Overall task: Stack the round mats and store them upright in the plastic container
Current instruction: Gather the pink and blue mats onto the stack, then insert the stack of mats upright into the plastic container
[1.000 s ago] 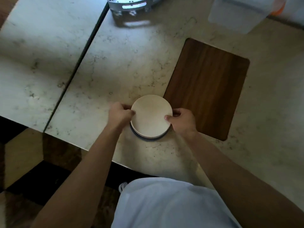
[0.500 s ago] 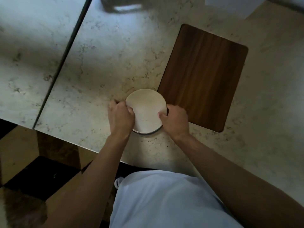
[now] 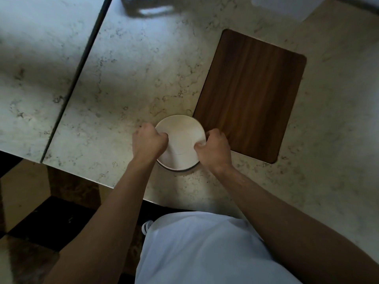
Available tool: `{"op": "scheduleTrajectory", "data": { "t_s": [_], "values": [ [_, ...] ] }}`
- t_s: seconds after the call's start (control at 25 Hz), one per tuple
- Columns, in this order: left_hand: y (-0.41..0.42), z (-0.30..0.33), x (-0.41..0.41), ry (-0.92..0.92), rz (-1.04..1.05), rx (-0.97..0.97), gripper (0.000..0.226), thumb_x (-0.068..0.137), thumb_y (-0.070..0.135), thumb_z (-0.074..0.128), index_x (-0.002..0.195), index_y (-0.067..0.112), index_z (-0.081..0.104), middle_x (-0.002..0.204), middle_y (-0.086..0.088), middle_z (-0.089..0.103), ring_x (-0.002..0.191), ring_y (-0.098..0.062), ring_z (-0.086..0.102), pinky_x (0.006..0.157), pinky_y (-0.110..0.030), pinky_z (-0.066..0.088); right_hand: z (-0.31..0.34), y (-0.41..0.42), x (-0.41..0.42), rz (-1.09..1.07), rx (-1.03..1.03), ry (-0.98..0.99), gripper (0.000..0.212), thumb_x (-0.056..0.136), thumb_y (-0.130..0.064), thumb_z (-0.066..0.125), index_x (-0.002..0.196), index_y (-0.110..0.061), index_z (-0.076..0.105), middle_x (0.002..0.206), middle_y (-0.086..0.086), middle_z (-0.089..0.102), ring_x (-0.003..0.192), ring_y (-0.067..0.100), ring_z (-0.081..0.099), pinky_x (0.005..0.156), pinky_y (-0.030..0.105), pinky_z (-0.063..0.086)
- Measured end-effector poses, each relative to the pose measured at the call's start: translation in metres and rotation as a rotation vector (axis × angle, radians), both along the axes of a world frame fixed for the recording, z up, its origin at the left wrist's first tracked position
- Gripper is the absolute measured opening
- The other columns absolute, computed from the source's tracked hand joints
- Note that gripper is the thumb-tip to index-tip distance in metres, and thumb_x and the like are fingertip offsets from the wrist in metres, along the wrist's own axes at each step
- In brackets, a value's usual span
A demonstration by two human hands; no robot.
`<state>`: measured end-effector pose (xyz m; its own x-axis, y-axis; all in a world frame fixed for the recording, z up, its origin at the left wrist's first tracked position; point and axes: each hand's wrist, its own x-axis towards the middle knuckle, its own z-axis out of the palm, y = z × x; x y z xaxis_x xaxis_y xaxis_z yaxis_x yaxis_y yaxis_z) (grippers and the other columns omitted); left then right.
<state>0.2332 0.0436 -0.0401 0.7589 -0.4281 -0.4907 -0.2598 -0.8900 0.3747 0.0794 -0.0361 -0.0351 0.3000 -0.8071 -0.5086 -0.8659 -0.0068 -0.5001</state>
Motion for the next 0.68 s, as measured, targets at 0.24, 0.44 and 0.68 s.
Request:
{"op": "scheduleTrajectory", "data": {
  "t_s": [0.24,0.44,0.68],
  "values": [
    [0.0,0.003,0.004,0.231,0.244,-0.159,0.015,0.074,0.028,0.061,0.075,0.015,0.069,0.081,-0.005,0.071,0.082,-0.026,0.067,0.078,-0.043,0.058,-0.007,-0.016,-0.012,-0.061,0.115,-0.118,0.037,0.09,-0.026,0.069,0.124,-0.013,0.058,0.113,0.001,0.067,0.089,0.012,0.059,0.06,0.014,0.042],
    [0.0,0.005,0.008,0.258,0.286,-0.193,0.021,0.072,0.027,0.062,0.071,0.008,0.071,0.07,-0.013,0.069,0.068,-0.031,0.066,0.068,-0.049,0.058,-0.015,-0.023,-0.028,-0.286,0.32,-0.282,0.024,0.093,-0.028,0.066,0.109,-0.013,0.074,0.091,-0.009,0.072,0.085,0.006,0.066,0.064,0.009,0.046],
    [-0.026,0.02,0.009,0.27,0.263,-0.246,0.015,0.079,0.022,0.069,0.085,0.011,0.076,0.071,-0.005,0.071,0.063,-0.02,0.064,0.06,-0.034,0.053,-0.012,-0.053,-0.034,-0.352,0.529,-0.353,0.013,0.09,-0.026,0.07,0.095,-0.017,0.077,0.096,-0.002,0.076,0.089,0.012,0.071,0.065,0.02,0.056]
  ]
}}
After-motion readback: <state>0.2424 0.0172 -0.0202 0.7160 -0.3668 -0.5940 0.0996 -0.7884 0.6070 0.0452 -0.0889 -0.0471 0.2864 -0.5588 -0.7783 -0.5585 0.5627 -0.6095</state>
